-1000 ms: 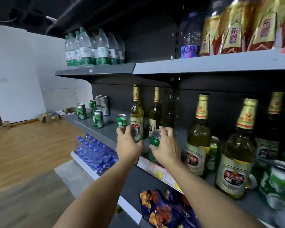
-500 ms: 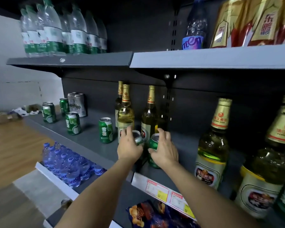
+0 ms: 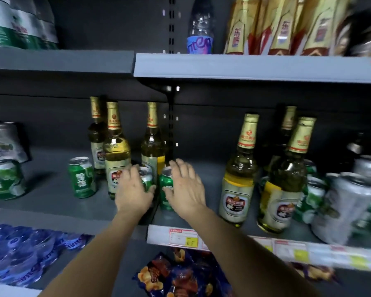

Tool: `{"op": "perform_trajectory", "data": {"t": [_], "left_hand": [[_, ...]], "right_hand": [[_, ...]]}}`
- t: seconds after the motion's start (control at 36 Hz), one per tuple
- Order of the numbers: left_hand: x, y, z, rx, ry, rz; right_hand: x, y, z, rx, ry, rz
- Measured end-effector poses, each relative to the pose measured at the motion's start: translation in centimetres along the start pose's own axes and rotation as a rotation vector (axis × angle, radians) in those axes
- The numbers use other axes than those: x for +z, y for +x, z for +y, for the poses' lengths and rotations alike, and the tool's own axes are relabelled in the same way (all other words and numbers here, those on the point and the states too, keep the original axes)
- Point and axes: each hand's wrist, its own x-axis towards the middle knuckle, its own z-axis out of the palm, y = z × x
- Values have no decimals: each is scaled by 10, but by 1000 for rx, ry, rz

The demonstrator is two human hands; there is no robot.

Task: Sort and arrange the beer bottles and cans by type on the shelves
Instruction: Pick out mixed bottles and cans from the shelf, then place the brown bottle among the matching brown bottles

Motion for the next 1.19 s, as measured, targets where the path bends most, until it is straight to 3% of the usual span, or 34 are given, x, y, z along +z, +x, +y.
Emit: {"op": "perform_trajectory", "data": {"t": [0.06,0.17,0.44,0.78,0.92,1.19], "left_hand": [[-3,-5,2,52,60,97],[-8,-30,30,227,-65,279],[24,-120,167,596,-277,136],[77,-263,389,730,-460,-43],[94,-307,464,770,-498,-139],[114,-291,567,746,-484,-95]], "right_hand": [[-6,-18,4,-62,-8,87],[-14,-56,28,-106,-80,135],[-95,-169,143,4,-296,283],[-266,-354,332,296,-618,294],[-309,-412,399,345,-686,394],[-349,-411,469,502,-656,450]]}}
